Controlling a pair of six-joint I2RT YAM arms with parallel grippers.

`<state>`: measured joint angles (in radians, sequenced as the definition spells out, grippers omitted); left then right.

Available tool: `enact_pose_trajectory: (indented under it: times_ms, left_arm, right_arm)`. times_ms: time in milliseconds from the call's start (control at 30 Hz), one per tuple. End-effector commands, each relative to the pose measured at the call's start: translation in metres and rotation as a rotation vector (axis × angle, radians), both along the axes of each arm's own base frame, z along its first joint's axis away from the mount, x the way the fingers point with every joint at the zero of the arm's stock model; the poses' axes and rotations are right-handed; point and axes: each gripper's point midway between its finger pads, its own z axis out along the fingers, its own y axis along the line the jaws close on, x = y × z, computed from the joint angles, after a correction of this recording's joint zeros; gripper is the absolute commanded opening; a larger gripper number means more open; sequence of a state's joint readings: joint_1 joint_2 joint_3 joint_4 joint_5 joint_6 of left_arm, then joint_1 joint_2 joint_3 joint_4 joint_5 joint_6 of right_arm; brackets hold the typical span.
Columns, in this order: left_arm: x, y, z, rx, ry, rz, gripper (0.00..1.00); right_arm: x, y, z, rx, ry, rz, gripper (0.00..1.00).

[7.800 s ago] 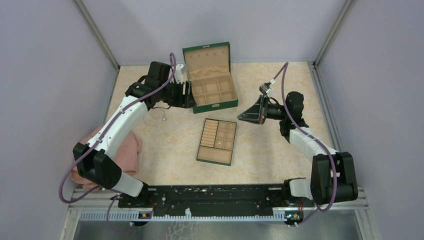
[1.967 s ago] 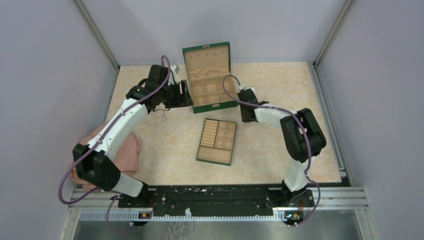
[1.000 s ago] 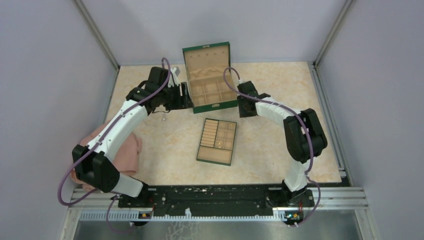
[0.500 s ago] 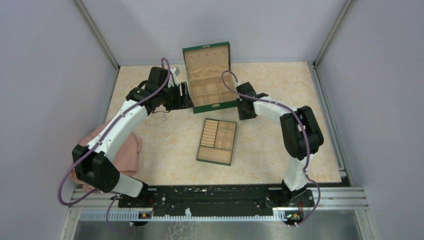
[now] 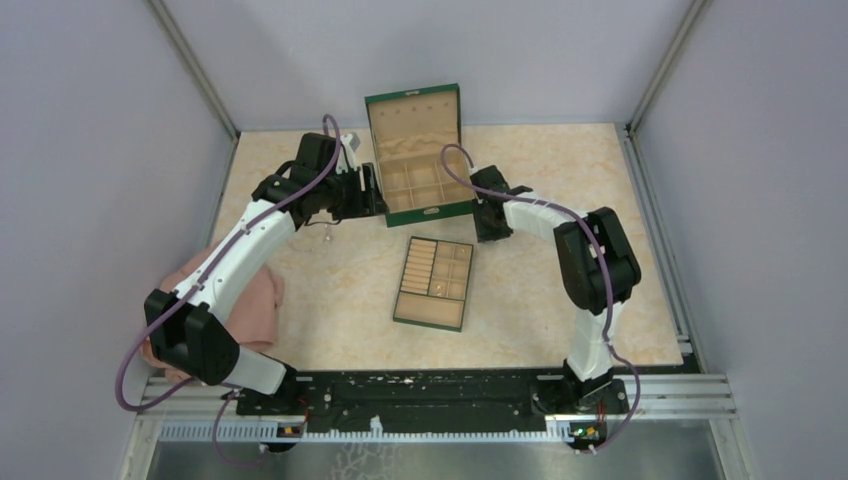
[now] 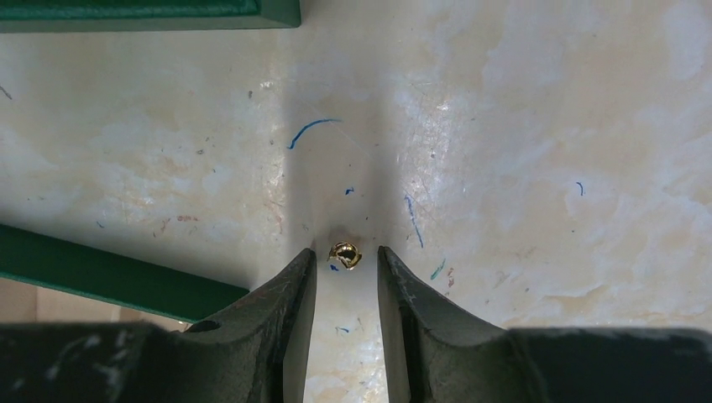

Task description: Organize the mixed jewelry

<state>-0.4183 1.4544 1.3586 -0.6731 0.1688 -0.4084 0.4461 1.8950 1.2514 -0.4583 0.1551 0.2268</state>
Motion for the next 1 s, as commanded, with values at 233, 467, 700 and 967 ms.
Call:
enact_pose_trajectory:
  times_ms: [233,467,700,967]
  left_arm:
    - [0.002,-0.001,0.006,-0.021,-0.018,0.0,0.68]
    - [0.004,-0.003,0.007,-0.023,-0.021,-0.007,0.68]
    - [0.004,-0.003,0.006,-0.021,-0.017,-0.009,0.68]
    - [0.004,-0.004,0.005,-0.022,-0.015,-0.013,0.68]
  right_arm:
    - [0.017,-0.01,0.008,-0.057,-0.043,-0.04,0.28]
    - [0.014,-0.017,0.008,-0.078,-0.048,-0.066,0.24]
    - [0.007,-0.018,0.01,-0.065,-0.041,-0.068,0.22]
    - [0.002,-0.015,0.009,-0.044,-0.029,-0.069,0.21]
